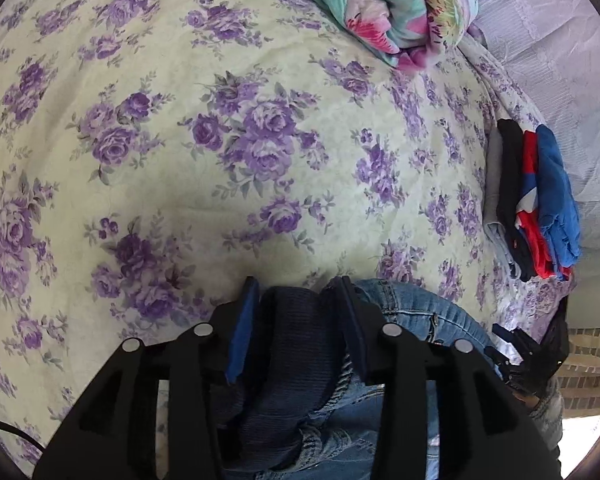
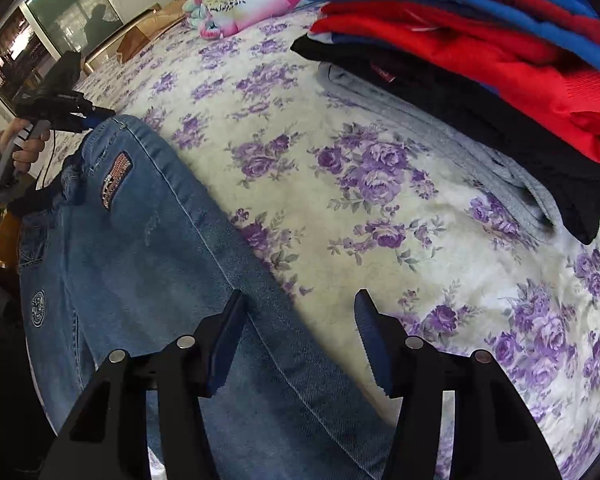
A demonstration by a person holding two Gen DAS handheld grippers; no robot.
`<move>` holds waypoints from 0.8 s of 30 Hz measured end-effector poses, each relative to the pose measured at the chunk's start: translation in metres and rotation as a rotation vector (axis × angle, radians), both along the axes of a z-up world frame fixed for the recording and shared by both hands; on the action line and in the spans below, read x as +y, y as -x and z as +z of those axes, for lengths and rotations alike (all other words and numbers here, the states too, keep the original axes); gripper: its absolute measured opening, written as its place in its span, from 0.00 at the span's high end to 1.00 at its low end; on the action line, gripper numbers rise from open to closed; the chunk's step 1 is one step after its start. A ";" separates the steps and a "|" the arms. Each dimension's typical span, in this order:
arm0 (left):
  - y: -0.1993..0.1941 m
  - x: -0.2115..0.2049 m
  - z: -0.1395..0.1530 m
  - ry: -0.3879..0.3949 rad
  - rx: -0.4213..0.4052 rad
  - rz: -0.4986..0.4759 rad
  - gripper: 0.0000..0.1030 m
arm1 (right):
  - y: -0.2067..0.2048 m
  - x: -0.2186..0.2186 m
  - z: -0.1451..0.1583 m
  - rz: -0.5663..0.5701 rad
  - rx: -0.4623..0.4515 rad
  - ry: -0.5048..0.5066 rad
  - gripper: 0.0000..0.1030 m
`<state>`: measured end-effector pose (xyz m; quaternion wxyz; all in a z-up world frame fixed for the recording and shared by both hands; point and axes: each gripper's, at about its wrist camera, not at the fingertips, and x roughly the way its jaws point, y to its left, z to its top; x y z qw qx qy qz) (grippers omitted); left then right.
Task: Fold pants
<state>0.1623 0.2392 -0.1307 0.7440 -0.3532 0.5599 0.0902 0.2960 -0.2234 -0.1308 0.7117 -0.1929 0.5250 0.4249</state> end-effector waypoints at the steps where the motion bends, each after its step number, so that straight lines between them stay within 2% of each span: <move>1: -0.004 -0.005 0.001 -0.039 0.014 -0.014 0.61 | 0.002 0.000 0.001 0.000 -0.003 -0.002 0.45; 3: -0.009 -0.012 -0.001 -0.081 0.034 -0.037 0.62 | 0.006 0.000 0.000 0.021 0.001 -0.010 0.46; 5: -0.012 -0.011 -0.004 -0.083 0.042 -0.041 0.62 | 0.006 0.000 -0.002 0.052 0.016 0.003 0.57; 9: -0.013 -0.009 -0.003 -0.075 0.043 -0.072 0.63 | 0.006 0.003 -0.002 0.117 0.025 0.025 0.70; 11: -0.013 -0.007 -0.004 -0.081 0.045 -0.077 0.66 | 0.009 0.006 -0.001 0.151 0.020 0.042 0.79; 13: -0.012 -0.007 -0.004 -0.105 0.053 -0.076 0.76 | 0.015 0.013 0.001 0.192 -0.010 0.070 0.85; 24: -0.008 0.000 0.009 -0.087 0.000 -0.001 0.88 | 0.035 0.018 0.009 0.210 -0.120 0.125 0.92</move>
